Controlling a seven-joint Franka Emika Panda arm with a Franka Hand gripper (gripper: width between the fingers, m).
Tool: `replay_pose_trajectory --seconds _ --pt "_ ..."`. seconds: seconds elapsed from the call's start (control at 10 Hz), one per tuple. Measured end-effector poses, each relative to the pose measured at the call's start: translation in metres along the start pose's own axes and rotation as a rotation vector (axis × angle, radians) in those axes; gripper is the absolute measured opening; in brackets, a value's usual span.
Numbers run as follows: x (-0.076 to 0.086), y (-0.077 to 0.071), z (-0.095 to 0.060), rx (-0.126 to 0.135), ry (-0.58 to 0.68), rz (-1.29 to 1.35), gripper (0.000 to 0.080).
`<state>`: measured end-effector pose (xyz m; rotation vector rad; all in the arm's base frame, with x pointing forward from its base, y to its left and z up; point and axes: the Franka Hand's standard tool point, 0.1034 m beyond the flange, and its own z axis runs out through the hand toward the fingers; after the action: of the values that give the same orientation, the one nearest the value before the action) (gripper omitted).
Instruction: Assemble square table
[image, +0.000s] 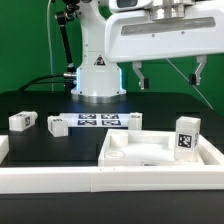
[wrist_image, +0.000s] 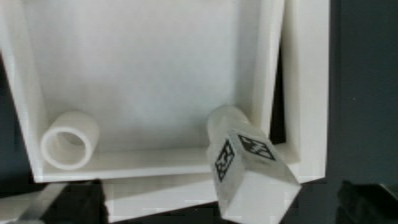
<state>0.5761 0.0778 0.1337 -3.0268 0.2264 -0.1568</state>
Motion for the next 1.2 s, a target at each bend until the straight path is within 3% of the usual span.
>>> replay_pose_trajectory --seconds 0.2,0.4,0.6,0.9,1.2 --pt "0.000 0.000 0.000 0.000 -0.001 0.000 0.0649" --pt "-0.013 0.010 0.004 0.008 0.009 -0.026 0.0649" --pt "-0.052 0.026 0.018 -0.010 0.027 -0.035 0.0649" --pt "-0.095 0.044 0.044 -0.037 0.026 -0.035 0.0649" --pt "-0.109 0.047 0.046 -0.041 0.009 -0.036 0.0649"
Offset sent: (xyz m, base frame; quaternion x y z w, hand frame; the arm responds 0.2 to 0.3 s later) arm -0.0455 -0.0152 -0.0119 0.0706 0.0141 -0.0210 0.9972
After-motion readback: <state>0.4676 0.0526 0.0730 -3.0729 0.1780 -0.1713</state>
